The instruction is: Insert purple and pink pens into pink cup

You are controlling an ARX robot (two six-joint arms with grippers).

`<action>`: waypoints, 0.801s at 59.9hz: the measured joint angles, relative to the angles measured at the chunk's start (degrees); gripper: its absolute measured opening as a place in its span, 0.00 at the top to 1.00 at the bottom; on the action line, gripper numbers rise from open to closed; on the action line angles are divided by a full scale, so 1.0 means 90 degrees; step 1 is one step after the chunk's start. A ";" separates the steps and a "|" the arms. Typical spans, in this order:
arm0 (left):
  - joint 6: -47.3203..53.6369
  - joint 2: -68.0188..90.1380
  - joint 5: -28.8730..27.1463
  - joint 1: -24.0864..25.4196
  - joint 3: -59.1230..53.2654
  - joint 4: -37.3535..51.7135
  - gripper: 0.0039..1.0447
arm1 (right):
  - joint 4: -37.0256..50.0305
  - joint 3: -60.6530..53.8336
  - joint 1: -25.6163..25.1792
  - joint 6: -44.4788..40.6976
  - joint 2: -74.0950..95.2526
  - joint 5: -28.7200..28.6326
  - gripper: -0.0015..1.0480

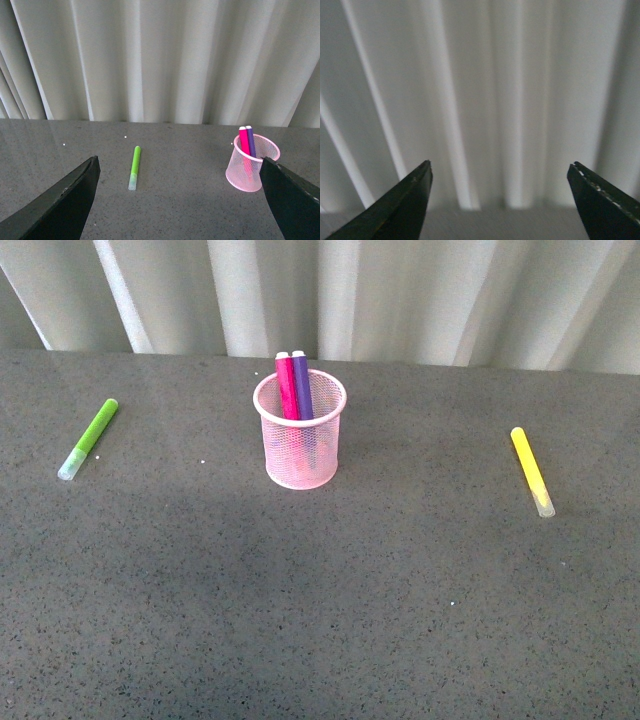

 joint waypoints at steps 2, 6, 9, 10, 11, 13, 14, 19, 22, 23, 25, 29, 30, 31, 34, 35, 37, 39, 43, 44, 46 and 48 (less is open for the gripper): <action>0.0000 0.0002 -0.0007 0.0000 0.0000 0.0000 0.06 | -0.0325 -0.0163 -0.0061 -0.0131 -0.0163 0.0036 0.27; 0.0000 0.0000 -0.0012 0.0000 0.0000 0.0000 0.06 | -0.0396 -0.0685 -0.0187 -0.0372 -0.0408 0.0044 0.39; 0.0000 -0.0002 -0.0007 0.0000 0.0000 0.0000 0.06 | -0.0345 -0.0991 -0.0192 -0.0476 -0.0556 0.0046 0.47; 0.0000 -0.0002 -0.0007 0.0000 0.0000 0.0000 0.06 | -0.0335 -0.1042 -0.0189 -0.0491 -0.0585 0.0046 0.49; 0.0000 -0.0002 -0.0007 0.0000 0.0000 0.0000 0.06 | -0.0318 -0.1139 -0.0180 -0.0508 -0.0646 0.0051 0.52; 0.0000 0.0000 -0.0007 0.0000 0.0000 0.0000 0.06 | -0.0279 -0.1304 -0.0151 -0.0544 -0.0765 0.0090 0.59; 0.0000 0.0000 -0.0007 0.0000 0.0000 0.0000 0.06 | -0.0270 -0.1379 -0.0131 -0.0561 -0.0828 0.0114 0.62; 0.0000 -0.0002 -0.0010 0.0000 0.0000 0.0000 0.06 | -0.0240 -0.1775 -0.0010 -0.0610 -0.1239 0.0226 0.82; 0.0000 -0.0002 -0.0010 0.0000 0.0000 0.0000 0.06 | -0.0243 -0.1914 0.0080 -0.0622 -0.1394 0.0328 0.91; 0.0000 -0.0002 -0.0010 0.0000 0.0000 0.0000 0.06 | -0.0245 -0.1972 0.0180 -0.0624 -0.1455 0.0442 0.94; 0.0000 -0.0002 -0.0007 0.0000 0.0000 0.0000 0.06 | -0.0257 -0.2052 0.0321 -0.0648 -0.1545 0.0699 0.97; 0.0000 -0.0002 -0.0007 0.0000 0.0000 0.0000 0.06 | -0.0306 -0.2232 0.0495 -0.0644 -0.1758 0.0746 0.97; 0.0000 -0.0002 -0.0005 0.0000 0.0000 0.0000 0.06 | -0.0316 -0.2254 0.0512 -0.0644 -0.1790 0.0741 0.97; 0.0000 -0.0002 -0.0005 0.0000 0.0000 0.0000 0.06 | -0.0335 -0.2293 0.0534 -0.0644 -0.1851 0.0741 0.97; 0.0000 -0.0002 -0.0007 0.0000 0.0000 0.0000 0.06 | -0.0381 -0.2382 0.0549 -0.0644 -0.1999 0.0746 0.97; 0.0000 -0.0002 -0.0007 0.0000 0.0000 0.0000 0.06 | -0.0391 -0.2402 0.0549 -0.0644 -0.2028 0.0750 0.97; 0.0000 0.0000 -0.0010 0.0000 0.0000 0.0000 0.06 | -0.0425 -0.2453 0.0549 -0.0644 -0.2113 0.0767 0.97; 0.0000 -0.0002 -0.0010 0.0000 0.0000 0.0000 0.06 | -0.0476 -0.2514 0.0549 -0.0644 -0.2225 0.0767 0.97; 0.0000 -0.0002 -0.0010 0.0000 0.0000 0.0000 0.06 | -0.0563 -0.2608 0.0549 -0.0644 -0.2399 0.0767 0.97; 0.0000 -0.0002 -0.0007 0.0000 0.0000 0.0000 0.06 | -0.0595 -0.2637 0.0549 -0.0644 -0.2458 0.0767 0.97; 0.0000 -0.0002 -0.0007 0.0000 0.0000 0.0000 0.06 | -0.0646 -0.2681 0.0549 -0.0644 -0.2552 0.0767 0.97; 0.0000 -0.0002 -0.0007 0.0000 0.0000 0.0000 0.06 | -0.0736 -0.2739 0.0549 -0.0644 -0.2703 0.0767 0.97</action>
